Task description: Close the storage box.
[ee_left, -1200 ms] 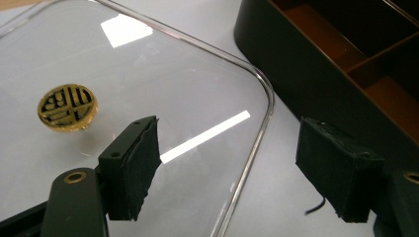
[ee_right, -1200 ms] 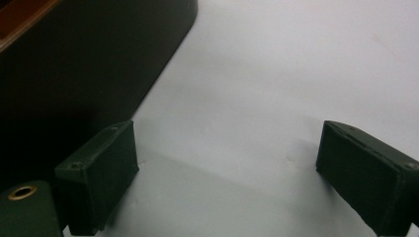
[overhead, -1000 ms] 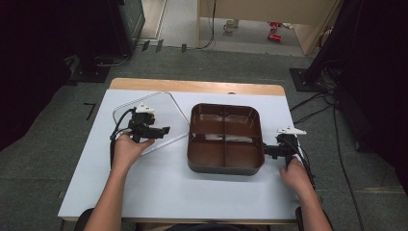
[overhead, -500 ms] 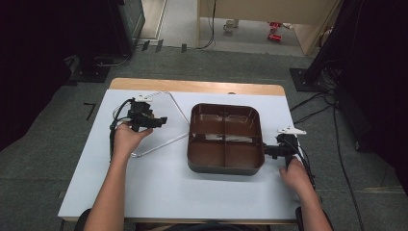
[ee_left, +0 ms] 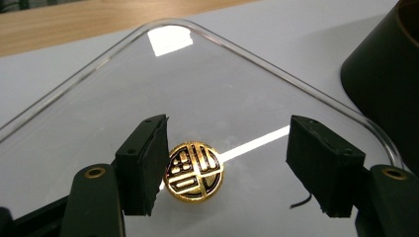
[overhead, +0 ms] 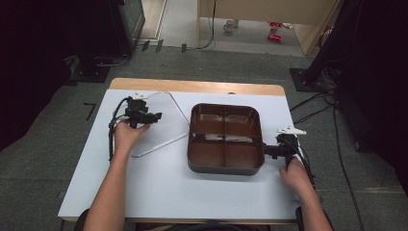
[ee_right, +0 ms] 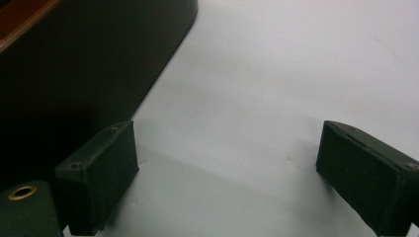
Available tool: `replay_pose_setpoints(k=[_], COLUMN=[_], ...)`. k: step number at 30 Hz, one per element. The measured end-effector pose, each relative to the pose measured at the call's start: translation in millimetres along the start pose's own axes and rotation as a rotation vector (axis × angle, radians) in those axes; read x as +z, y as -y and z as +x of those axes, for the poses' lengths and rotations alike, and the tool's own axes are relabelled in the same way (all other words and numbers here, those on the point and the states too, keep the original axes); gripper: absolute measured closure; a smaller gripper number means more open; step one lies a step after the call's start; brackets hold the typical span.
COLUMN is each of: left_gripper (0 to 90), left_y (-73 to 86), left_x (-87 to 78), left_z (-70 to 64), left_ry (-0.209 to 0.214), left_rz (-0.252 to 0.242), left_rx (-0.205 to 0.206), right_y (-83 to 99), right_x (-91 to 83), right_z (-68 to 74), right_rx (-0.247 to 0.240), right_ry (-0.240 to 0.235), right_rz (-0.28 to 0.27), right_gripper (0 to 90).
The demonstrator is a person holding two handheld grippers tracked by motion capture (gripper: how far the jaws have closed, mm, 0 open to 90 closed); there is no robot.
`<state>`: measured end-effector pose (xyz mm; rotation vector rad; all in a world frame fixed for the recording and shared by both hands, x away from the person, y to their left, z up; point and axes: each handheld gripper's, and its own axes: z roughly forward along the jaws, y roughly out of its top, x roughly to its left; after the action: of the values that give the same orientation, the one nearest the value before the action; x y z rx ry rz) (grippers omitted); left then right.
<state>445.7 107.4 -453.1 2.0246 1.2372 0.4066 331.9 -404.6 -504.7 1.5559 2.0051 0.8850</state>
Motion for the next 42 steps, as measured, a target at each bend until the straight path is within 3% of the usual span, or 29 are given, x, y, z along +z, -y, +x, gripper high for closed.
replay_pose_setpoints(k=[6,9,13,18,29,42], left_gripper=[33.7,36.8,38.8,44.5,58.2,59.4], left_y=[4.2,11.3,15.7,18.4,18.6,14.7], left_x=[2.9,8.0,10.6,10.2,12.5,11.7], left_z=[3.7,7.4,12.6,14.1,9.8,10.9], left_ry=[0.001,-0.038,-0.044,-0.064,-0.054,-0.050], left_rz=[0.002,0.023,0.034,0.035,0.042,0.049], left_rx=[-0.004,0.006,-0.016,-0.012,0.009,-0.019], right_y=[0.0,0.0,0.0,0.0,0.0,0.0], right_x=[0.0,0.0,0.0,0.0,0.0,0.0], right_z=[0.0,0.0,0.0,0.0,0.1,0.0], right_rx=[0.000,0.000,0.000,0.000,0.000,0.000], right_ry=[0.000,0.000,0.000,0.000,0.000,0.000], right_rz=[0.000,0.000,0.000,0.000,0.000,0.000], right_gripper=[8.3,8.3,8.3,8.3,8.3,8.3])
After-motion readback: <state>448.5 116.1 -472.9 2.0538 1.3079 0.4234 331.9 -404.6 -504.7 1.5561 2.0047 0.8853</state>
